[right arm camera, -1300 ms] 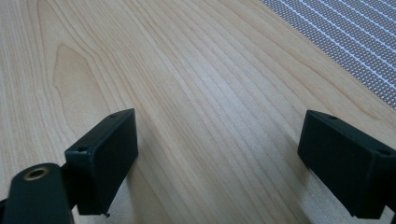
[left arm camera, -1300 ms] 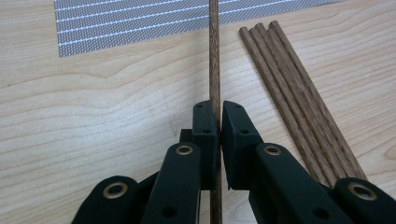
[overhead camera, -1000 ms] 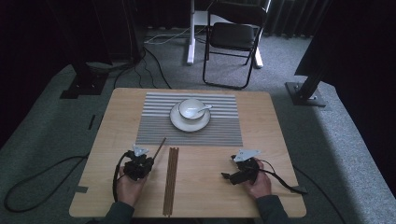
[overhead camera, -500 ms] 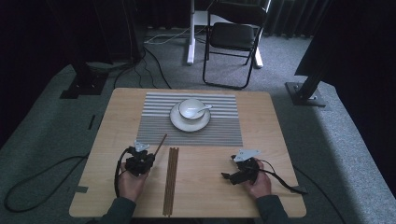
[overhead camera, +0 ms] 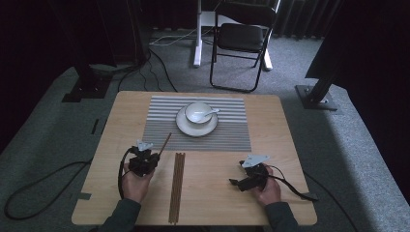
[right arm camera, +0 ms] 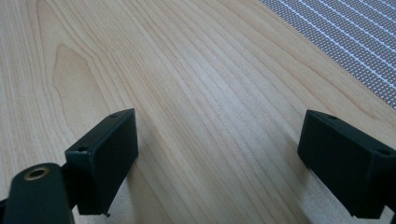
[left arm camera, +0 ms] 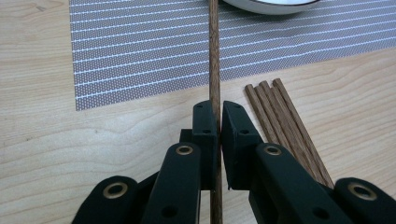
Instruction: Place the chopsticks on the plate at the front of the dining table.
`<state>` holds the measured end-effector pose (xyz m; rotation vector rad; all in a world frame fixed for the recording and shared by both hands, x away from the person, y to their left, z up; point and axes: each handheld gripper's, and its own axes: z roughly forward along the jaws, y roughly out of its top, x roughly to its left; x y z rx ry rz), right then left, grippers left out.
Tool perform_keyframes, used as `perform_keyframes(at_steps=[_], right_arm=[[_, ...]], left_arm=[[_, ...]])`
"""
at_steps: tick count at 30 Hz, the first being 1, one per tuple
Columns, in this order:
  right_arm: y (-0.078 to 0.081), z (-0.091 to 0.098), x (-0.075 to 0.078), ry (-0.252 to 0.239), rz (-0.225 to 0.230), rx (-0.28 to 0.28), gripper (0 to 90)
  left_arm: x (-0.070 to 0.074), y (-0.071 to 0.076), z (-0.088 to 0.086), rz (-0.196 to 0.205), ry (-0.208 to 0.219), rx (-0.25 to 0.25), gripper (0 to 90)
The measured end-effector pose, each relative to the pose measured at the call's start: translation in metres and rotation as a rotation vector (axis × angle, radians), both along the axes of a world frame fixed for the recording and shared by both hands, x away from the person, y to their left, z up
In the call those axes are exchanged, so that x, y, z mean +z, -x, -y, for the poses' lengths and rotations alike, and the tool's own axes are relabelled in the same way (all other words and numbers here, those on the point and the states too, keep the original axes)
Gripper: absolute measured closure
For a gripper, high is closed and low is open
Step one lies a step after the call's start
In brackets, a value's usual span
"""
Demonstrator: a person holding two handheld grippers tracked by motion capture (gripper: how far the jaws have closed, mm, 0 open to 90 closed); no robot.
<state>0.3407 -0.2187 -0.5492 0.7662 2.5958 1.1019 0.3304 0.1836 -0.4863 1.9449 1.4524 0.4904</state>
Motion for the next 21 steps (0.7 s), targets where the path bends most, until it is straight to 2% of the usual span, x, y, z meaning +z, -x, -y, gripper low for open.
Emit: perform_keyframes(at_steps=[9,21], right_arm=[[0.0,0.0,0.0,0.0,0.0,0.0,11.5],[0.0,0.0,0.0,0.0,0.0,0.0,11.5]], left_arm=[[0.002,-0.006,-0.003,0.002,0.022,0.018,85.1],[0.009,-0.017,0.002,0.005,0.034,0.014,85.1]])
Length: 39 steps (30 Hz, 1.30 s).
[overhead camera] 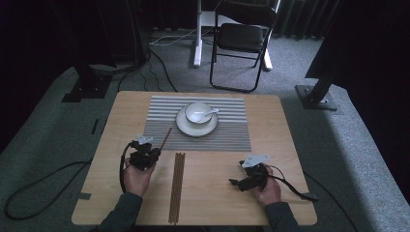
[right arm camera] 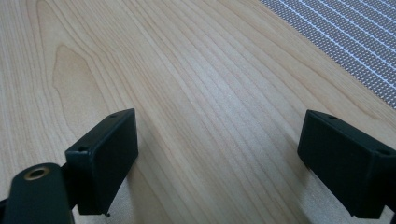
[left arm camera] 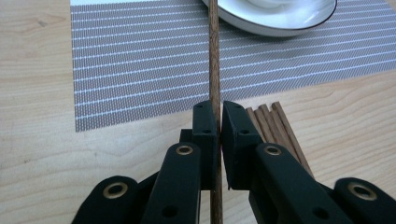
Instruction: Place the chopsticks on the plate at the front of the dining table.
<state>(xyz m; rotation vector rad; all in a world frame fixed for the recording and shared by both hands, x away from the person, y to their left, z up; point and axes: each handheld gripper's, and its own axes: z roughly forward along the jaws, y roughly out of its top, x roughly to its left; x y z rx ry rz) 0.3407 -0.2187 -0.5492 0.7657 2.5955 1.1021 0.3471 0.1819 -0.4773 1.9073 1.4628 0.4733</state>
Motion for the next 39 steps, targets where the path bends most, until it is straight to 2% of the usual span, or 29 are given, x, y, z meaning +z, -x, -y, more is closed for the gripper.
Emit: perform_keyframes(at_steps=[26,39], right_arm=[[0.0,0.0,0.0,0.001,0.001,0.001,11.6],[0.0,0.0,0.0,0.0,0.003,0.002,11.5]], left_arm=[[0.011,-0.019,0.008,0.0,0.018,-0.002,85.1],[0.015,-0.03,0.011,0.001,0.045,0.018,85.0]])
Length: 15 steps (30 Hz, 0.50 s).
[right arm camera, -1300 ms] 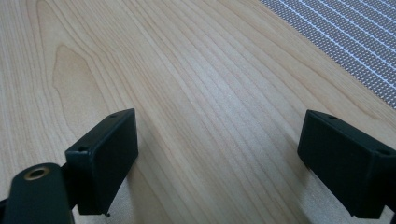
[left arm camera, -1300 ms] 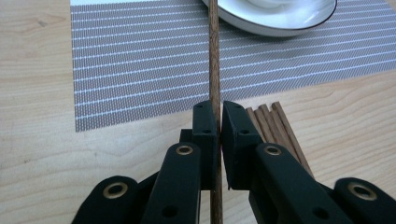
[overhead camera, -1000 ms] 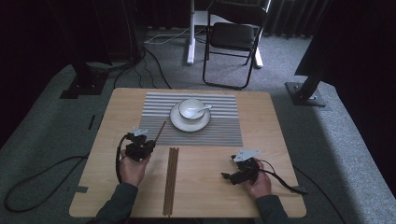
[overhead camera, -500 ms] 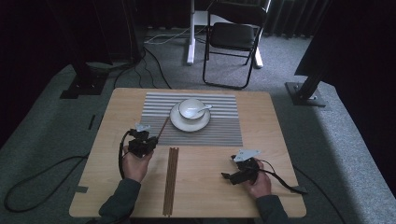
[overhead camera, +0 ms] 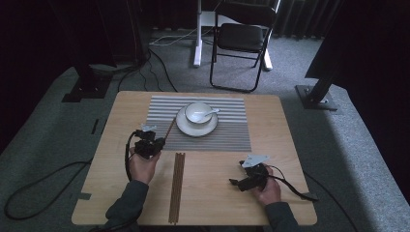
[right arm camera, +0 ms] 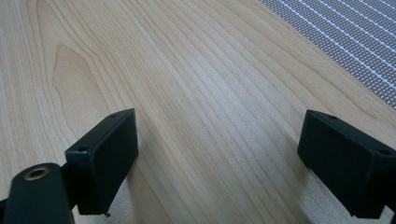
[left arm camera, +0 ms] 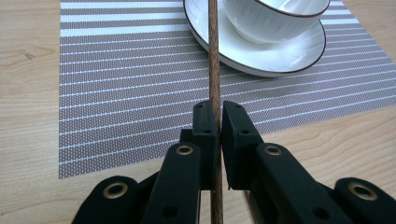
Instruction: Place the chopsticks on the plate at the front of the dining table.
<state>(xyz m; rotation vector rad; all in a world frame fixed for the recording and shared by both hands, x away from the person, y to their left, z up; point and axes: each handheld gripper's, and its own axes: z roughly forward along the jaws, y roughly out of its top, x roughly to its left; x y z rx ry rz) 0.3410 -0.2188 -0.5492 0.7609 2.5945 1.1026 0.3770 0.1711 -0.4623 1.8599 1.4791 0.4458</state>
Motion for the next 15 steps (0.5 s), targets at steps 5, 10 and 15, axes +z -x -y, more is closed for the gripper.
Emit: perform_keyframes(at_steps=[5,10,15], right_arm=[[0.0,0.0,0.0,0.0,-0.002,-0.002,11.6],[0.0,0.0,0.0,0.0,-0.003,-0.002,11.5],[0.0,0.0,0.0,0.0,-0.001,-0.001,11.5]], left_arm=[[0.001,-0.004,0.002,0.001,0.003,0.001,85.0],[0.002,-0.007,0.005,-0.003,0.021,-0.006,85.0],[0.004,-0.012,0.007,-0.002,0.026,-0.004,85.1]])
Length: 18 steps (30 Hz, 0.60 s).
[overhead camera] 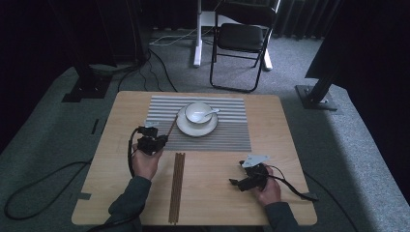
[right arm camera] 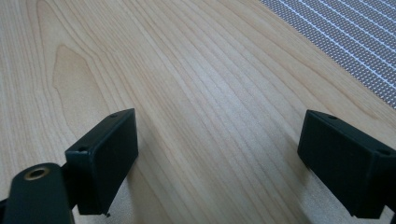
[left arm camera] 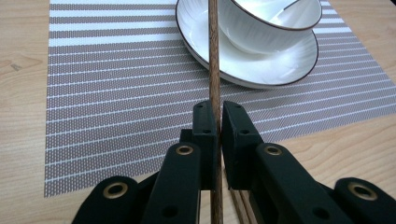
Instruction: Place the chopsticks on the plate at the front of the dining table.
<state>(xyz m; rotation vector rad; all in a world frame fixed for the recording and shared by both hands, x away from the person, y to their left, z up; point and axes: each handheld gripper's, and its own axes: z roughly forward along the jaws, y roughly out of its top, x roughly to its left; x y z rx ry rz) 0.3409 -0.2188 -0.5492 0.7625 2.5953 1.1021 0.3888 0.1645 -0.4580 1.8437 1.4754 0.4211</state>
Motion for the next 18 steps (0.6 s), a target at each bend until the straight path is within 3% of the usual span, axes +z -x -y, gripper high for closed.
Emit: perform_keyframes(at_steps=[18], right_arm=[[0.0,0.0,0.0,0.0,0.0,0.0,11.6]], left_arm=[[0.012,-0.011,-0.001,0.006,0.046,0.006,85.1]])
